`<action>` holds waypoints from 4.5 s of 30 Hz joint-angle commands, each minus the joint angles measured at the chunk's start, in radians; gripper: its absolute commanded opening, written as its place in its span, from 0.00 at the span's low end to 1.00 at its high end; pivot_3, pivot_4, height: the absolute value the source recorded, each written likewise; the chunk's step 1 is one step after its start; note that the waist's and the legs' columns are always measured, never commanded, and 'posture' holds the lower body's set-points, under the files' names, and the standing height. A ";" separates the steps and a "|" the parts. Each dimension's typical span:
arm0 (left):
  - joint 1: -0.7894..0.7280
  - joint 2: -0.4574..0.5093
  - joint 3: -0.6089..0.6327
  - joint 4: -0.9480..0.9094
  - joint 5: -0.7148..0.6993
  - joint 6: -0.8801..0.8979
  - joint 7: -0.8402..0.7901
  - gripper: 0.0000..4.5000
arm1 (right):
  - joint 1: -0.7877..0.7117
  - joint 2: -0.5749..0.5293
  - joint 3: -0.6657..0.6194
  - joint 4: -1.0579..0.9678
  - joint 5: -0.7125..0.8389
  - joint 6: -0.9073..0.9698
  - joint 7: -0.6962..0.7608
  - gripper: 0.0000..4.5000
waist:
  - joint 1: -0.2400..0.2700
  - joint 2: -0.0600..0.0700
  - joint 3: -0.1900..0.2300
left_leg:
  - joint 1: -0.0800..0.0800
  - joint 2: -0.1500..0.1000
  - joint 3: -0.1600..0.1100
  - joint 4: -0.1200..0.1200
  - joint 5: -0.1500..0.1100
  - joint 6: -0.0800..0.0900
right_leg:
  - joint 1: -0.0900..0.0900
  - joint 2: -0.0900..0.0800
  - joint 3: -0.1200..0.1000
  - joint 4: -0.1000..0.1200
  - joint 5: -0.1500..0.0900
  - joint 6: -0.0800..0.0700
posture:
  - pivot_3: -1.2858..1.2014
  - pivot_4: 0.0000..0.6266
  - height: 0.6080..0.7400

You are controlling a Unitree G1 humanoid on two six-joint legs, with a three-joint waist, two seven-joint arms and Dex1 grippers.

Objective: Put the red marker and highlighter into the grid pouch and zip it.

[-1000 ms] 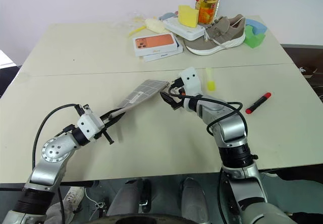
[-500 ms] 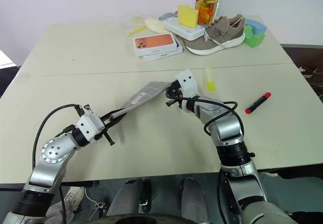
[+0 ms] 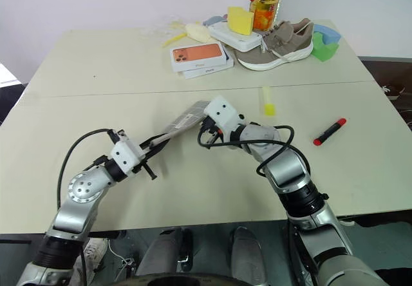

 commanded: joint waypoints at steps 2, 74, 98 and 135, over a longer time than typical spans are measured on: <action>-0.049 -0.033 -0.039 0.035 0.037 -0.006 0.030 0.00 | -0.029 -0.024 0.075 -0.132 -0.015 -0.019 0.061 0.02 | 0.000 0.000 0.000 | 0.000 0.000 0.000 0.000 0.000 0.000 | 0.000 0.000 0.000 0.000 0.000 0.000 | 0.52 0.24 1.00; -0.170 -0.160 0.000 0.156 -0.117 0.058 0.040 0.00 | 0.196 -0.283 -0.431 -0.240 0.209 0.083 0.061 0.20 | 0.024 -0.003 0.001 | 0.000 0.000 0.001 0.002 0.000 0.000 | 0.001 0.000 0.001 0.000 0.000 0.000 | 0.52 0.24 1.00; -0.156 -0.129 -0.045 0.109 -0.102 0.039 -0.039 0.00 | 0.188 -0.313 -0.393 -0.230 0.227 0.090 0.069 0.20 | 0.024 -0.003 0.001 | 0.000 0.000 0.001 0.002 0.000 0.000 | 0.001 0.000 0.001 0.000 0.000 0.000 | 0.52 0.24 1.00; -0.181 0.029 -0.078 0.159 -0.114 -0.097 -0.324 0.00 | 0.172 -0.525 -0.303 -0.363 0.223 0.057 0.276 0.73 | 0.025 -0.003 0.001 | 0.000 0.000 0.000 0.003 0.000 0.000 | 0.002 0.000 0.001 -0.001 0.000 0.000 | 0.52 0.24 1.00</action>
